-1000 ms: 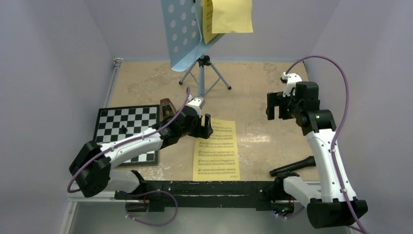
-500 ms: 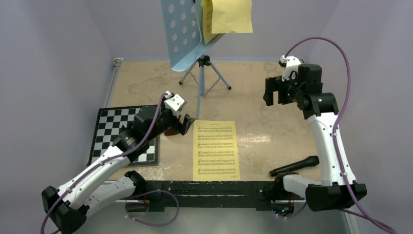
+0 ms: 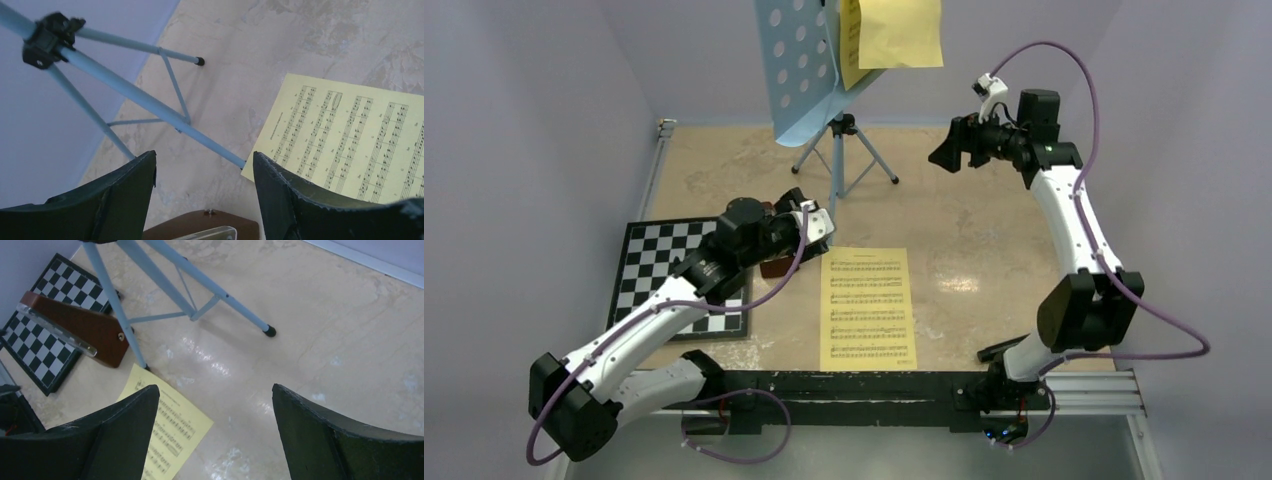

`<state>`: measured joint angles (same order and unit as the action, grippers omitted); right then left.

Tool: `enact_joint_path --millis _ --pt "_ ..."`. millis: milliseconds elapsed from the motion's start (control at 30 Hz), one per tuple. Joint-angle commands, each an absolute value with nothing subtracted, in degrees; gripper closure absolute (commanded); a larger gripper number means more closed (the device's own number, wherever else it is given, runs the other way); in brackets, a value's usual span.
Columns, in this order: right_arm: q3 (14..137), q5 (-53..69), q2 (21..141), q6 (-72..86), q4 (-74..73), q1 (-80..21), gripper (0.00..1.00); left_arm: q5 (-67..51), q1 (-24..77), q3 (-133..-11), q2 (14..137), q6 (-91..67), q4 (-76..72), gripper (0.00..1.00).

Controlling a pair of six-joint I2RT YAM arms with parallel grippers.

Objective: Pack up the instrument practice props

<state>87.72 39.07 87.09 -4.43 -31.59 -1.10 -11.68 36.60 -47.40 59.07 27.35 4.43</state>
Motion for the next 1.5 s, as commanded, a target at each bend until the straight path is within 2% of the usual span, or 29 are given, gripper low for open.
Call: enact_joint_path --millis 0,200,333,467,633,900,1133,1300,1467 --pt "93.1 44.7 92.2 -5.4 -22.5 -1.0 0.13 -18.2 36.3 -56.0 53.4 37.2 7.9 0.25" --pt "97.6 47.5 96.6 -7.8 -24.4 -0.9 0.12 -19.7 34.9 -75.1 47.1 37.1 36.2 0.24" --pt "97.9 49.0 97.3 -7.4 -25.6 -1.4 0.13 -17.3 34.1 -90.8 48.9 36.2 46.3 0.23" --pt "96.4 48.3 98.7 -9.9 -24.2 -3.8 0.14 -17.7 29.9 -101.3 54.9 32.5 42.1 0.21" --pt "96.8 46.5 100.5 -9.0 -21.8 -4.8 0.14 -25.3 25.2 -112.8 65.1 24.0 36.1 0.26" --pt "96.7 46.2 100.1 -10.6 -22.6 -4.9 0.14 -31.4 21.4 -115.2 73.3 9.2 28.9 0.36" --pt "94.4 46.1 99.1 -8.4 -20.8 -5.4 0.14 -29.6 19.9 -115.5 76.0 7.3 26.0 0.53" --pt "94.3 46.1 99.4 -7.9 -20.4 -6.4 0.14 -37.7 14.4 -114.2 77.1 3.8 20.4 0.75" --pt "94.5 45.8 99.5 -7.1 -20.2 -6.7 0.14 -45.1 9.1 -114.1 79.9 0.4 14.9 0.85"
